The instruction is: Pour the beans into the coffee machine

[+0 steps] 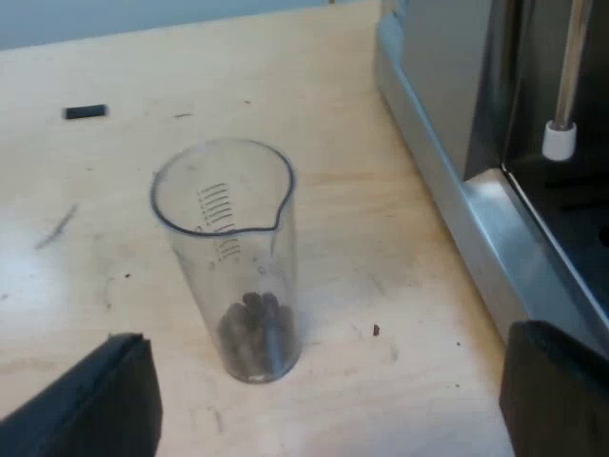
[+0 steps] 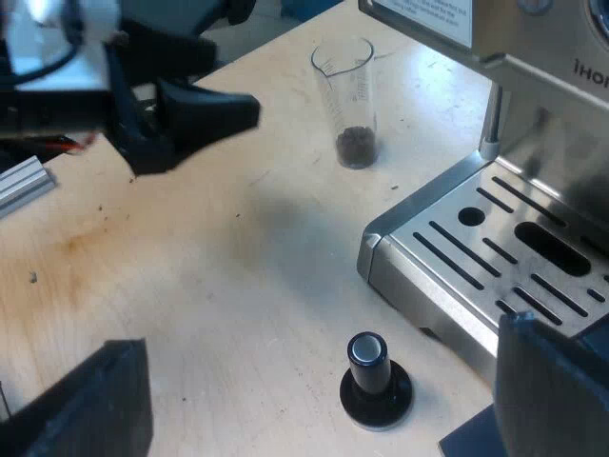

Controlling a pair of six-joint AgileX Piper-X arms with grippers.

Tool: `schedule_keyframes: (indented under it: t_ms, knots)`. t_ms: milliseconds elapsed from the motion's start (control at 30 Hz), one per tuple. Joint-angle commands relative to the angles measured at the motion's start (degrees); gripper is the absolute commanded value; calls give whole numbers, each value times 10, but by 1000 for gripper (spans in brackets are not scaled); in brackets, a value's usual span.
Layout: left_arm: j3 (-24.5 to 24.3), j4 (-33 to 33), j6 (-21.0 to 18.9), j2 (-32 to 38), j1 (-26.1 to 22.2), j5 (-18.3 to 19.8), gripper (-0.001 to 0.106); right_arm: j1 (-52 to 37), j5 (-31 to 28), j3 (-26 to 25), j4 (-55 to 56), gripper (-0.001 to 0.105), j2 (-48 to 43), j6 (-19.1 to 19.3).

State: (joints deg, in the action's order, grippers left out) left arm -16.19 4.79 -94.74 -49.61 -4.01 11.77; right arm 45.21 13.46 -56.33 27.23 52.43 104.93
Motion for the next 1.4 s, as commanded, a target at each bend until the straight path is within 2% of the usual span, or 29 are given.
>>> schedule_keyframes:
  t_ms: [33,133,300,400,900,1267,1400]
  knots:
    - [-1,66,-5,-44,0,5,86,0,5,-3,-4,79,-2,-14]
    - [-1,134,-9,-98,0,5,86,0,5,-3,-4,79,-2,-23]
    - [-1,217,-46,-184,0,5,86,0,5,-3,-4,79,-2,-23]
    - [-1,244,-44,-214,0,4,86,0,5,-3,-4,79,-2,-23]
    - [-6,532,-43,-441,0,-47,86,0,5,-3,-4,79,-2,-23]
    - [-73,543,-43,-496,0,-47,86,0,5,-3,-4,79,-2,-23]
    - [-81,537,-43,-501,0,-47,86,0,5,-3,-4,79,-2,-23]
